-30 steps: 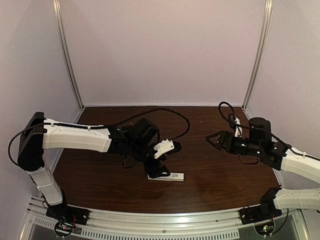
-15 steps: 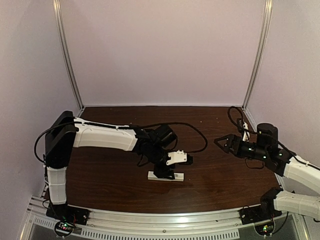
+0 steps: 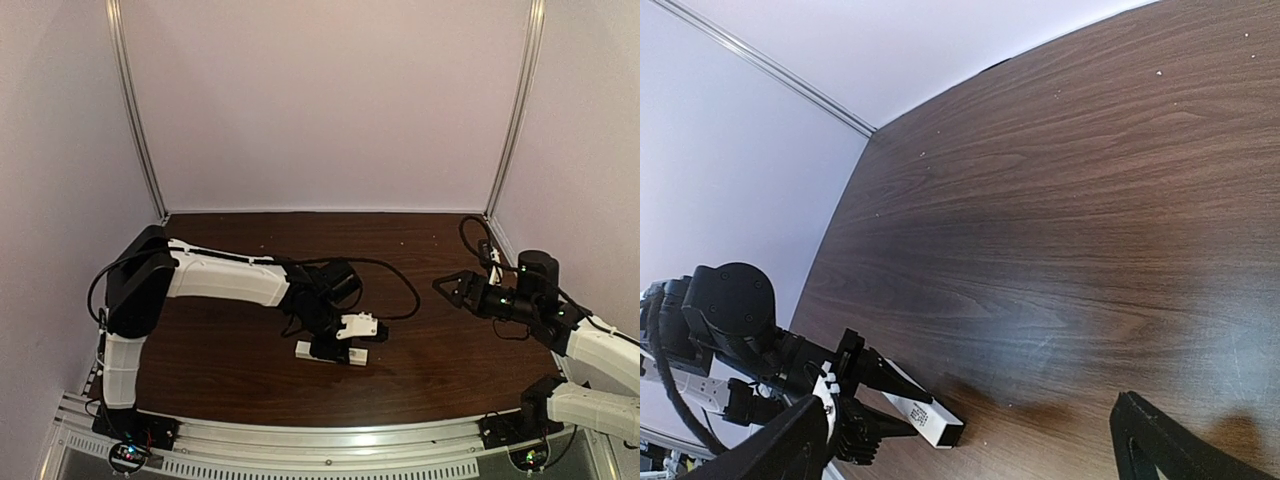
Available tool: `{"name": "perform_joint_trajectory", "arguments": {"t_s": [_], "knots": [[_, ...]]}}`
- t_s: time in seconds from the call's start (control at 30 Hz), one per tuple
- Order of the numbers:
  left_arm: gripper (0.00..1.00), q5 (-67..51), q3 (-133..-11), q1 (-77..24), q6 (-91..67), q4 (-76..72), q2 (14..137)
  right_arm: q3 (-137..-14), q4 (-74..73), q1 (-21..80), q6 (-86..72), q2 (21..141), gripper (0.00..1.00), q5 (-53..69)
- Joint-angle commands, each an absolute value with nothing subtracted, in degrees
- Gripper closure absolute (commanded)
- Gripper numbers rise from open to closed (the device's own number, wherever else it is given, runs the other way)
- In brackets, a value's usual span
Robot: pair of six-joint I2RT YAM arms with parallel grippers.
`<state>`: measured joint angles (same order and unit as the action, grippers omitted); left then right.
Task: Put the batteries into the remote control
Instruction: Pick up the remote control from the center of the board.
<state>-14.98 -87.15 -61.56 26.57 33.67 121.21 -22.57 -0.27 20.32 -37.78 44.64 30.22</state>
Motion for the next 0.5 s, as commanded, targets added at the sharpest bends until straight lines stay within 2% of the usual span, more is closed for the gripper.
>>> {"name": "perform_joint_trajectory", "arguments": {"t_s": [0.0,0.17,0.47], "knots": [[0.63,-14.50,-89.10,-61.88,27.62,35.02,123.18,-21.57,2.00,19.00,-37.73,44.55,0.00,32.14],[0.66,-14.49,-89.46,-61.87,28.36,35.37,123.55,-21.44,2.52,18.14,-37.62,44.80,0.00,33.19],[0.59,-12.44,-89.64,-61.87,29.01,35.90,123.78,-21.61,2.46,17.71,-37.55,44.89,0.00,33.69]]}}
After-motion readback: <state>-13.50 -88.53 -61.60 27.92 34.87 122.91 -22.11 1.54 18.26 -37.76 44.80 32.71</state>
